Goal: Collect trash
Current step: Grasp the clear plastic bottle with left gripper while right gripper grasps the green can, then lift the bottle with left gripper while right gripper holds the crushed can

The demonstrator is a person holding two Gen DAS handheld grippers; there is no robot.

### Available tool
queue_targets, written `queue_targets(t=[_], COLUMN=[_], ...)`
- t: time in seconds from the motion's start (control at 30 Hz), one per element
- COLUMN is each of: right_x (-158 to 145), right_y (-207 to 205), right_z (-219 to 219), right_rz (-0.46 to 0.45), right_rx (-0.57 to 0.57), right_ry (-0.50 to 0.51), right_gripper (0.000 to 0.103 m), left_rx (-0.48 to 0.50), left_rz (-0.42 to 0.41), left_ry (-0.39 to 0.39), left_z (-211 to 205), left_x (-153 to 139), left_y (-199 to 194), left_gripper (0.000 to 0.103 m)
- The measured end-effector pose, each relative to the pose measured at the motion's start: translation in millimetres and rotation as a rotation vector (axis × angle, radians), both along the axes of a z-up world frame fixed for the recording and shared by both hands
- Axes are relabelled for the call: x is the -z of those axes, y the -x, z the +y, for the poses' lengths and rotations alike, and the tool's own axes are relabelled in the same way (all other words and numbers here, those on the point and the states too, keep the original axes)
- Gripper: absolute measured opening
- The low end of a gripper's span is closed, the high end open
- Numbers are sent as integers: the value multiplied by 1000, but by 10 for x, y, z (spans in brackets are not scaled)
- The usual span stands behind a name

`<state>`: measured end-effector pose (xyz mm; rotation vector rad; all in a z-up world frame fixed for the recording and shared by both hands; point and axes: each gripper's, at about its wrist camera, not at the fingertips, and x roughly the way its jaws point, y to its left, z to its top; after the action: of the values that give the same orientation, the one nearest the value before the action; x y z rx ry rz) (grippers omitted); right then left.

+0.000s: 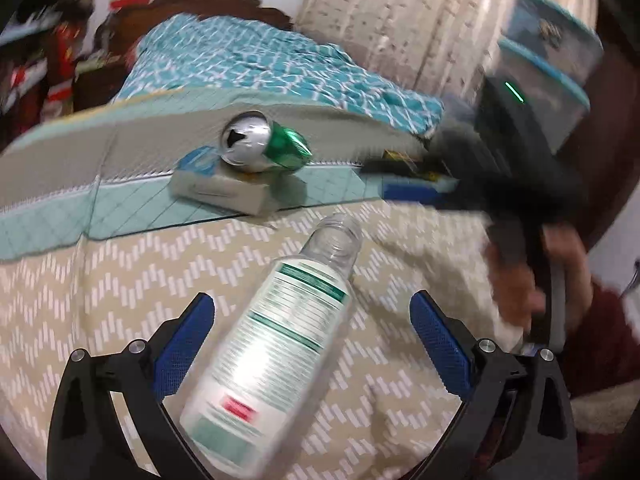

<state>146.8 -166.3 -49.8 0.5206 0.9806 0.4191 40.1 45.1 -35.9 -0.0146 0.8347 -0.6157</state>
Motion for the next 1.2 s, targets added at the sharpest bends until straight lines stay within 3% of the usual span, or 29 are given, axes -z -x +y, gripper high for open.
queue_targets(t=[0.13, 0.23, 0.33, 0.37, 0.5, 0.57, 0.77, 1.0, 1.2], right_x=[365, 572, 666, 689, 598, 472, 265, 486, 637], right_y=[-459, -692, -857, -891, -801, -644, 174, 1127, 1475], right_z=[-139, -98, 5, 27, -41, -216, -1014, -1738, -1838], right_rz=[161, 235, 270, 279, 239, 185, 74, 90, 73], right_rx=[115, 155, 162, 158, 158, 163, 238, 358, 405], right_ry=[-252, -353, -381, -384, -399, -419, -394, -393, -346], right_gripper=[79, 70, 51, 36, 28, 27, 27, 27, 27], left_rx=[-11, -12, -13, -14, -33, -38, -40, -29, -5], left_rz=[26, 37, 5, -6, -32, -35, 4, 0, 89], left_ry=[-42, -46, -98, -125, -169, -184, -133, -154, -69], left_z=[-79, -103, -174, -202, -211, -178, -50, -139, -281], left_x=[124, 173, 197, 219, 268, 286, 283, 282, 273], left_y=[-24, -20, 8, 12, 1, -2, -41, -86, -233], left_gripper=[94, 94, 94, 94, 89, 79, 75, 71, 63])
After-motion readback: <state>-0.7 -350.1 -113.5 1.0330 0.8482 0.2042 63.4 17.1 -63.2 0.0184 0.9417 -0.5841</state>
